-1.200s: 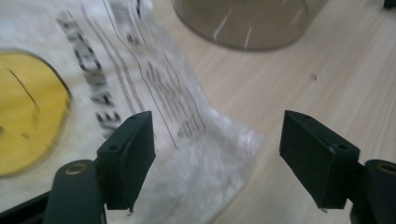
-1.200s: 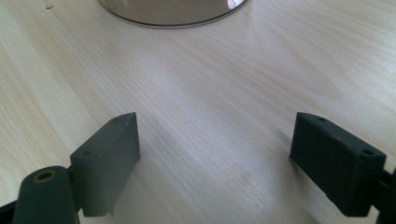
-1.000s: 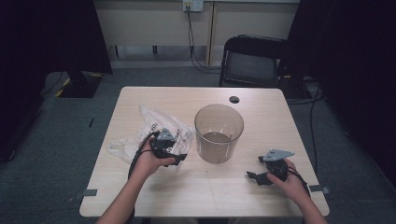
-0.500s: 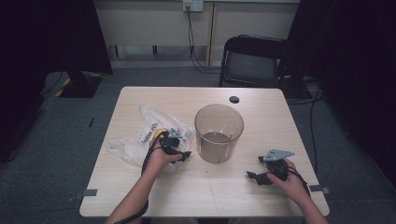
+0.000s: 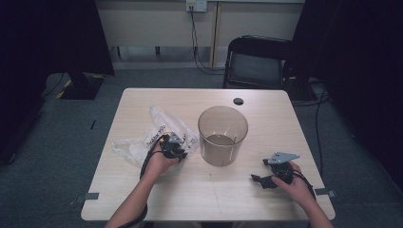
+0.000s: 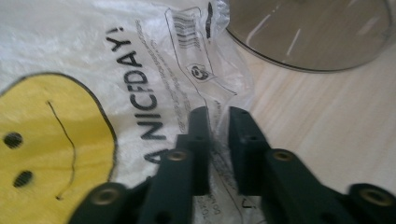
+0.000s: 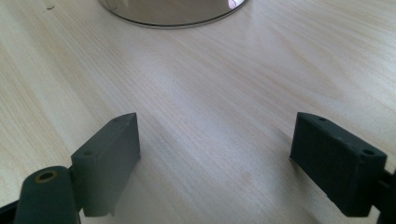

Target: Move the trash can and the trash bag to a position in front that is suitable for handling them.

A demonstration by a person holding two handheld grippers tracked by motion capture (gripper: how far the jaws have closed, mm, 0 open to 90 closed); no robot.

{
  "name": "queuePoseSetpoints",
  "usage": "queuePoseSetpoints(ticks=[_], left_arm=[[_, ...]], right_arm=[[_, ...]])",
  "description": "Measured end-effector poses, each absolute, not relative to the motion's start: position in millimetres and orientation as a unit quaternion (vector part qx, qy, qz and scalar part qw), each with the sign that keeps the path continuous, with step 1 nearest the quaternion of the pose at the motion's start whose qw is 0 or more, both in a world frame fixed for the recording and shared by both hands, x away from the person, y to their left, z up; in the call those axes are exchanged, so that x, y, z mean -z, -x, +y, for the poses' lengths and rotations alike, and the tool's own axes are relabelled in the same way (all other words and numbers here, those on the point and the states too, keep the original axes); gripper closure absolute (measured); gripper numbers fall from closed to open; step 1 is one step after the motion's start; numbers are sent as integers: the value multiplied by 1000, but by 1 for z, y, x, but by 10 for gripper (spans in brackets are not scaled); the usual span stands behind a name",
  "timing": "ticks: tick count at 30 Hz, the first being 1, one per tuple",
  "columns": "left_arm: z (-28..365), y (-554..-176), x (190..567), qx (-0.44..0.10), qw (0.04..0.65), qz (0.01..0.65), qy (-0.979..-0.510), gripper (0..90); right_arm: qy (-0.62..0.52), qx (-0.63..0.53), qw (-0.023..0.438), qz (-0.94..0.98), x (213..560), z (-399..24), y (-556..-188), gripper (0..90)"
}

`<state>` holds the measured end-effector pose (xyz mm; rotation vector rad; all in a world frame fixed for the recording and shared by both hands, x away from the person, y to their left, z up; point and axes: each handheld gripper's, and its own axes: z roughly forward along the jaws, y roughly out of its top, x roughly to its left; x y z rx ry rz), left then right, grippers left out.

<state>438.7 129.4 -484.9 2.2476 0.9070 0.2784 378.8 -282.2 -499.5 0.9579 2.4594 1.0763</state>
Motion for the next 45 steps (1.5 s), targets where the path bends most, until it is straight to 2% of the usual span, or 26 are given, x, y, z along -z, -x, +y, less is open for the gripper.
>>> queuePoseSetpoints(ticks=[7,15,36,45], left_arm=[[139,-438,481,-88,339,380,-856,892],[151,-436,456,-79,382,383,-838,895],[164,-433,371,-114,422,354,-827,899],[157,-434,344,-117,441,340,-822,899]], right_arm=[[-332,-374,145,854,499,-282,-379,149],[-332,-374,144,854,499,-282,-379,149],[-332,-374,145,854,499,-282,-379,148],[-332,-374,145,854,499,-282,-379,149]])
